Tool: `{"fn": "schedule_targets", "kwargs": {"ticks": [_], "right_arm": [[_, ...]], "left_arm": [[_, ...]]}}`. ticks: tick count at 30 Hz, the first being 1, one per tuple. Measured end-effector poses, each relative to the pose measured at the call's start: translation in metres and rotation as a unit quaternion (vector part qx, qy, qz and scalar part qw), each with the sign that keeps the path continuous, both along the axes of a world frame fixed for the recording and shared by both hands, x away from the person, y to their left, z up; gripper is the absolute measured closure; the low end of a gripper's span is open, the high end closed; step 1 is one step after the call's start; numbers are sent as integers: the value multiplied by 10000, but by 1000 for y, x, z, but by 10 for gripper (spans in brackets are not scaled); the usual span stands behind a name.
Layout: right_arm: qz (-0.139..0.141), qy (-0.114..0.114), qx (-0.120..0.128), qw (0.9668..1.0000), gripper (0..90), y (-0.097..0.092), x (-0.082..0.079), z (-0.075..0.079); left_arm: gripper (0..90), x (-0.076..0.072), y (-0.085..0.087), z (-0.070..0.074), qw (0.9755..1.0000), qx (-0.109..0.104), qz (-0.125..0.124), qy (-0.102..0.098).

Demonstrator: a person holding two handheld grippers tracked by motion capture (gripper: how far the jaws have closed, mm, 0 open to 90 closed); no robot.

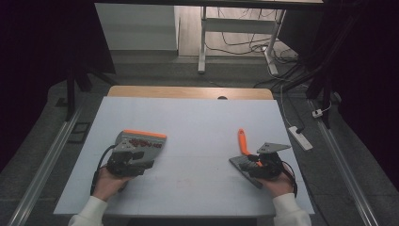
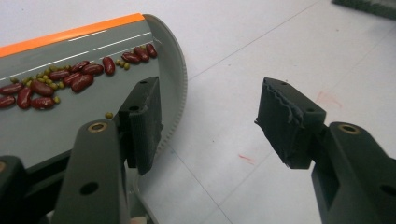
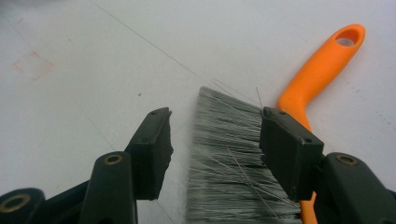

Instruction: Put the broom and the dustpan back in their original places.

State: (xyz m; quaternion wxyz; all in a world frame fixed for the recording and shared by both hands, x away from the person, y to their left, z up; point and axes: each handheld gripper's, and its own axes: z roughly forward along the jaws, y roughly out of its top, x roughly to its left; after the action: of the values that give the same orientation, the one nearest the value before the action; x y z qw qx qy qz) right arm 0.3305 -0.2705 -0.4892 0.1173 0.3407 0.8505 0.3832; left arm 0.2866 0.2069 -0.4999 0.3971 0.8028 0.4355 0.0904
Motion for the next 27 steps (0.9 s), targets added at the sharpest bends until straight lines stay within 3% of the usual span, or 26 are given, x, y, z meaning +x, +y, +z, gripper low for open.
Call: {"fn": "schedule_targets", "kwargs": {"ticks": [6,12,27], "right_arm": [[62,-70,57,9999,435,-1,-5,-1],[148,-202,72,9997,436,1,-8,1],[204,-225,22,9995,437,2,-7,-1]], "left_arm": [[402,-5,0,0,10000,35,-88,-2],[395,-7,1,-1,10000,2,-15,16],[392,-6,1,-5,9999,23,26,122]]}}
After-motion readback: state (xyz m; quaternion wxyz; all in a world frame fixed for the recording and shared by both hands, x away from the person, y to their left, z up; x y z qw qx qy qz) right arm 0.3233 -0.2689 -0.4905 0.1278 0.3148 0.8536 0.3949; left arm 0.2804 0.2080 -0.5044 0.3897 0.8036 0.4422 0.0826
